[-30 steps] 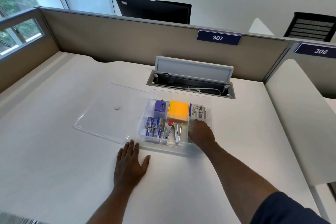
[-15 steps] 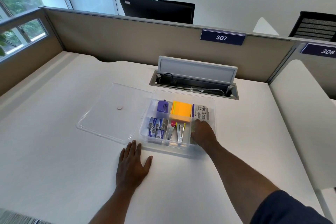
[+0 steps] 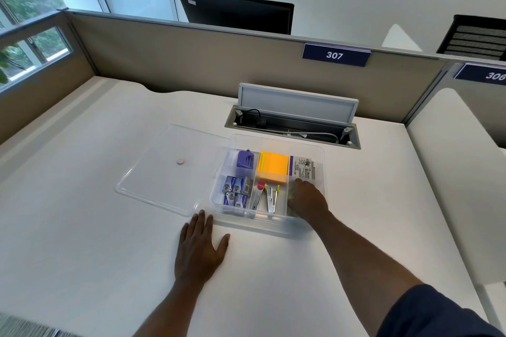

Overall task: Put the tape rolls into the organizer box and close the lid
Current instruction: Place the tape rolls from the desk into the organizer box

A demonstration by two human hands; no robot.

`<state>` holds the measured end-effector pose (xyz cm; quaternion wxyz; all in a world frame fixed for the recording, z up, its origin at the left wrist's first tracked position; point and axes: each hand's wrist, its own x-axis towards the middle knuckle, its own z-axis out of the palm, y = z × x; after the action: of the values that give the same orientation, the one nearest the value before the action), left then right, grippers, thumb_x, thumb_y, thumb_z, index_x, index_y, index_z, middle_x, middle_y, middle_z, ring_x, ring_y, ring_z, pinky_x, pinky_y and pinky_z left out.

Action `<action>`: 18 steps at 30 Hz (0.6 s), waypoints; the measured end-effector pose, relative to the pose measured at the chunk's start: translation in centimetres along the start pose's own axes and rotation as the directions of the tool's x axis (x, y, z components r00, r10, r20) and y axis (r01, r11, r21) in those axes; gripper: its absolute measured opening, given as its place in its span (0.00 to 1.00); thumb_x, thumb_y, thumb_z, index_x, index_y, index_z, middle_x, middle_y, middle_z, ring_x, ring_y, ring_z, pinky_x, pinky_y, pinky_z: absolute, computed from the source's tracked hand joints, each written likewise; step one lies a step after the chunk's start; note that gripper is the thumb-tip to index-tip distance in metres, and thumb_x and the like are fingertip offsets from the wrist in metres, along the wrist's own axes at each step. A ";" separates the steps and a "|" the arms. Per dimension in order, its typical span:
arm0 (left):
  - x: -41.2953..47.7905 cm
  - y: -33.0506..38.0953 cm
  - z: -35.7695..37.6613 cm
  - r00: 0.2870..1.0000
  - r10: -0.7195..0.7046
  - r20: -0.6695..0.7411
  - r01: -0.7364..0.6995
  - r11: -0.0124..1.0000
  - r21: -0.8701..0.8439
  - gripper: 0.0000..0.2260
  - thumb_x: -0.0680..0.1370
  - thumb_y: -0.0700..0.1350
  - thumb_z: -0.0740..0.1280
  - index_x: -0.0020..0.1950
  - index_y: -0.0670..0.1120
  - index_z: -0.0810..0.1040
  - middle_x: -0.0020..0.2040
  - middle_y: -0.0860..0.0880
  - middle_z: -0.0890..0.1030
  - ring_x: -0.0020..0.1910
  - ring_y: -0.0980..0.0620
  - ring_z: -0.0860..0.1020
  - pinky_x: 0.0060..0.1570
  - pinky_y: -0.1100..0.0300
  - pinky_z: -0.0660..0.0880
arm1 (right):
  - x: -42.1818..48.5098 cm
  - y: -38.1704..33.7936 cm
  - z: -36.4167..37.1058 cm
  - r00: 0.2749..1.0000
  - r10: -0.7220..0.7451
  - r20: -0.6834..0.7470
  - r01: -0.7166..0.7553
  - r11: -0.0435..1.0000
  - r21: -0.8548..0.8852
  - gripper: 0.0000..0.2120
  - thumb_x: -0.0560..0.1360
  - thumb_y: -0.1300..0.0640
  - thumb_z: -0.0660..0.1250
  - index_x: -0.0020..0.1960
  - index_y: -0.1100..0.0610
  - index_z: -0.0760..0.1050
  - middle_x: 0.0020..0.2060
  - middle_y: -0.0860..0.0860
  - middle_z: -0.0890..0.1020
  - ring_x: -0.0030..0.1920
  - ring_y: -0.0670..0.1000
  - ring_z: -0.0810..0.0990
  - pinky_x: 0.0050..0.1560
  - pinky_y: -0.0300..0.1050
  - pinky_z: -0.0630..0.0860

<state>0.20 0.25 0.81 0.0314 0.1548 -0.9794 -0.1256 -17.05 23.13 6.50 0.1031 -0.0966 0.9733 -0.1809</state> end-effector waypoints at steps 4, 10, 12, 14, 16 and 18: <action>0.0 0.0 0.0 1.000 0.000 -0.004 0.000 1.000 -0.001 0.33 0.75 0.64 0.53 0.72 0.43 0.67 0.75 0.43 0.66 0.74 0.45 0.63 0.73 0.49 0.58 | 0.1 0.0 0.1 1.000 0.026 0.007 -0.026 1.000 -0.005 0.19 0.73 0.54 0.66 0.61 0.59 0.69 0.56 0.59 0.78 0.56 0.60 0.78 0.55 0.54 0.78; 0.0 -0.1 0.2 1.000 0.000 -0.009 0.000 1.000 0.001 0.33 0.75 0.64 0.54 0.72 0.44 0.67 0.74 0.42 0.67 0.74 0.45 0.64 0.72 0.49 0.59 | 0.2 0.0 0.4 0.998 0.063 -0.022 -0.063 0.998 0.018 0.18 0.73 0.55 0.68 0.59 0.61 0.71 0.55 0.60 0.79 0.55 0.60 0.79 0.54 0.53 0.78; 0.0 -0.1 0.2 1.000 0.000 -0.007 0.000 1.000 0.011 0.33 0.75 0.64 0.54 0.72 0.44 0.67 0.74 0.43 0.67 0.74 0.45 0.64 0.72 0.49 0.59 | 0.3 -0.1 0.5 0.996 0.076 -0.037 -0.075 0.997 0.032 0.18 0.73 0.55 0.68 0.58 0.62 0.71 0.55 0.60 0.79 0.54 0.60 0.80 0.54 0.53 0.78; 0.0 -0.2 0.3 1.000 -0.001 -0.006 0.001 1.000 0.013 0.33 0.75 0.64 0.54 0.72 0.44 0.67 0.74 0.43 0.66 0.74 0.45 0.63 0.72 0.49 0.59 | 0.3 -0.2 0.5 0.996 0.084 -0.043 -0.082 0.996 0.046 0.17 0.73 0.56 0.69 0.58 0.62 0.71 0.54 0.61 0.79 0.54 0.60 0.81 0.53 0.53 0.79; 0.0 -0.2 0.3 1.000 0.000 -0.007 0.000 1.000 0.012 0.33 0.75 0.64 0.54 0.72 0.44 0.67 0.74 0.43 0.67 0.74 0.45 0.64 0.72 0.49 0.59 | 0.3 -0.2 0.6 0.995 0.085 -0.045 -0.082 0.995 0.063 0.18 0.73 0.57 0.69 0.59 0.63 0.70 0.54 0.61 0.80 0.53 0.61 0.81 0.52 0.53 0.79; 0.0 -0.2 0.3 1.000 0.002 -0.008 -0.002 1.000 0.014 0.33 0.75 0.64 0.54 0.72 0.44 0.67 0.74 0.43 0.67 0.74 0.45 0.64 0.72 0.49 0.60 | 0.3 -0.2 0.7 0.995 0.087 -0.052 -0.083 0.994 0.076 0.18 0.74 0.58 0.68 0.59 0.63 0.69 0.54 0.62 0.79 0.53 0.62 0.81 0.52 0.53 0.79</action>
<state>0.19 0.15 0.51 0.0344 0.1544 -0.9803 -0.1180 -17.18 22.66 5.91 0.0872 -0.0460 0.9717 -0.2148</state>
